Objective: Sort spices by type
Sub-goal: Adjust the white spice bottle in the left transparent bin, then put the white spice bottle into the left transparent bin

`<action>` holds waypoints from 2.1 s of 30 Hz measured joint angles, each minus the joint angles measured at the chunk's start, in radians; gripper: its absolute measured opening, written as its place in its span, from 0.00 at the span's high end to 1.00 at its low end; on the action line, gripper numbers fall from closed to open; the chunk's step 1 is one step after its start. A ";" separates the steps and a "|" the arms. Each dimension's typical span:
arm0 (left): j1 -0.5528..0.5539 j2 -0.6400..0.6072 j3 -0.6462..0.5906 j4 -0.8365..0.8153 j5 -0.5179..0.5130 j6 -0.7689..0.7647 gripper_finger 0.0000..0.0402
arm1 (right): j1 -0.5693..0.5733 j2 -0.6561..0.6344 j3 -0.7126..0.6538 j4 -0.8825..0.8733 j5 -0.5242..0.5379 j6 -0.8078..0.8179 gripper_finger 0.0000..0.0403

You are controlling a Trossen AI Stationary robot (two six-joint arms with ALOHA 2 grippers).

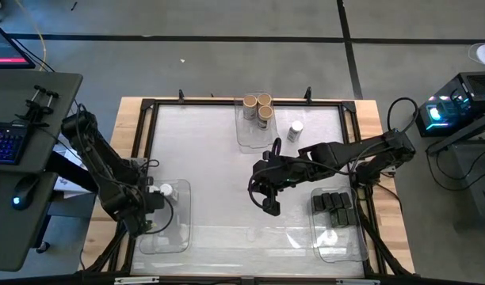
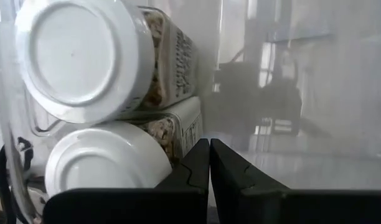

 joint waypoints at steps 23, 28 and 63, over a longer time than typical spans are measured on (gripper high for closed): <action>0.000 0.000 0.088 -0.023 0.100 0.044 1.00 | 0.001 0.000 0.000 0.002 -0.034 0.019 1.00; -0.007 -0.011 0.234 -0.037 0.117 0.103 1.00 | 0.001 0.000 0.000 0.017 -0.033 0.044 1.00; 0.782 -0.430 -0.135 1.331 -0.350 0.532 1.00 | -0.909 -0.209 -0.469 -0.213 -0.159 -0.251 1.00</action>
